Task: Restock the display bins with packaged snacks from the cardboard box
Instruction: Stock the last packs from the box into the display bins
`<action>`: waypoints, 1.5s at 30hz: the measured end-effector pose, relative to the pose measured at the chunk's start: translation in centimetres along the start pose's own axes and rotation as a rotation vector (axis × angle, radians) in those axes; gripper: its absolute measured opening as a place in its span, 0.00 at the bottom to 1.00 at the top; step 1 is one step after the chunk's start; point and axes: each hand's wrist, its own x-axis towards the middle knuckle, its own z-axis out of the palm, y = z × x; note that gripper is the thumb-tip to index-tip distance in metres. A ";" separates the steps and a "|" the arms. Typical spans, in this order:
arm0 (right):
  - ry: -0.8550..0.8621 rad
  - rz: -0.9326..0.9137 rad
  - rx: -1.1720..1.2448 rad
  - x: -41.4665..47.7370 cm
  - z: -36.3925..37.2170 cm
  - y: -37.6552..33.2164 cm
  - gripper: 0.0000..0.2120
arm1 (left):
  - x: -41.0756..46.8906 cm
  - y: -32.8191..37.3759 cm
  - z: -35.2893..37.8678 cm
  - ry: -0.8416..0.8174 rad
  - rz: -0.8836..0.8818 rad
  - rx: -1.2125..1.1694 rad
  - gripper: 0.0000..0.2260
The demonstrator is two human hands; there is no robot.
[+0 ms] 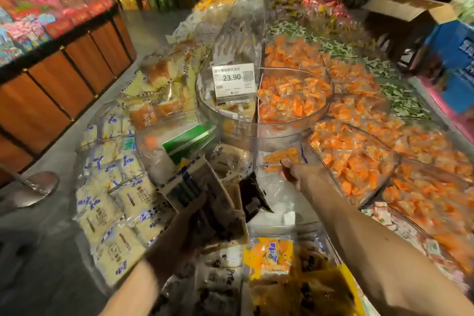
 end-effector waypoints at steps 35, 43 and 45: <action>0.179 -0.587 -0.235 -18.2 -7.8 -2.2 0.09 | 3.0 6.4 -1.8 -0.189 0.035 0.048 0.16; 0.307 -0.705 -1.168 -14.1 -1.2 0.7 0.22 | 2.1 6.3 -3.7 -0.141 0.053 0.058 0.18; 0.095 -0.608 -1.244 -13.1 0.1 2.7 0.25 | 1.8 6.1 -4.0 -0.113 0.060 0.046 0.17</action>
